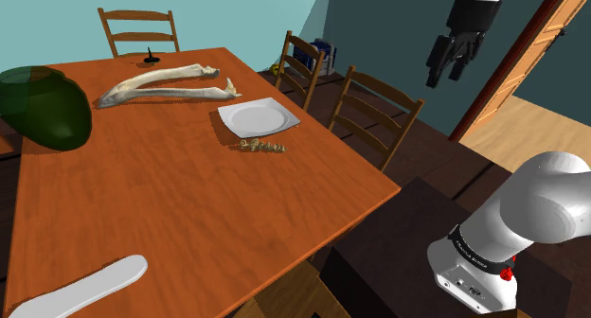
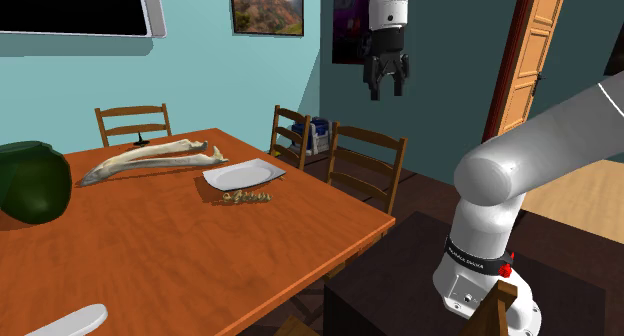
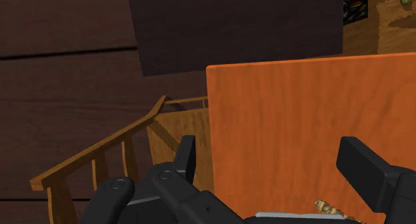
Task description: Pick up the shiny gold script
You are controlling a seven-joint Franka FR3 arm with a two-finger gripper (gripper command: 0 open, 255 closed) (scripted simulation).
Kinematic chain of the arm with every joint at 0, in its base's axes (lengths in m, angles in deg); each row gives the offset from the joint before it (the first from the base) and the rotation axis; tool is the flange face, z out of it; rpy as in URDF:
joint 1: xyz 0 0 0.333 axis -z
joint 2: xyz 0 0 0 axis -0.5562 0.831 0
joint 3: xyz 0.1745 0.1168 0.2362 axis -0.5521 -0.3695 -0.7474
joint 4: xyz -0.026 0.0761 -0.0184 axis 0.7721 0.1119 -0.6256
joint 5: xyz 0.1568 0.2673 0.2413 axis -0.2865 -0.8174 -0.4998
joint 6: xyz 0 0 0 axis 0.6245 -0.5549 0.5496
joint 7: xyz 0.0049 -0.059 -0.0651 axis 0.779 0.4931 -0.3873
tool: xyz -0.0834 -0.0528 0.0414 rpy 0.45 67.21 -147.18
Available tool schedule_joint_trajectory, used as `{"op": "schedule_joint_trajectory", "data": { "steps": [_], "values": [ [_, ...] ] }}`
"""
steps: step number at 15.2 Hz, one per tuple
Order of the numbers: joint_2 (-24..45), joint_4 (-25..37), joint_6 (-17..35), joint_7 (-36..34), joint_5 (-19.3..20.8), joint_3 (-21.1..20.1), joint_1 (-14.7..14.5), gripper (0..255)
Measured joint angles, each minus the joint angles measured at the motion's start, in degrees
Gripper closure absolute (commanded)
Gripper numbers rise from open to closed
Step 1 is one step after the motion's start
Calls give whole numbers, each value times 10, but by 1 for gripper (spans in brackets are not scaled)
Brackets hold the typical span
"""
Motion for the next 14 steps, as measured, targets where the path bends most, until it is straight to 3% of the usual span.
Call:
{"op": "schedule_joint_trajectory", "data": {
  "steps": [3,14],
  "values": [
    [12,-10,25,0,-2,-3,-3,0],
    [150,-65,251,-10,-19,-40,-27,0]
  ]
}}
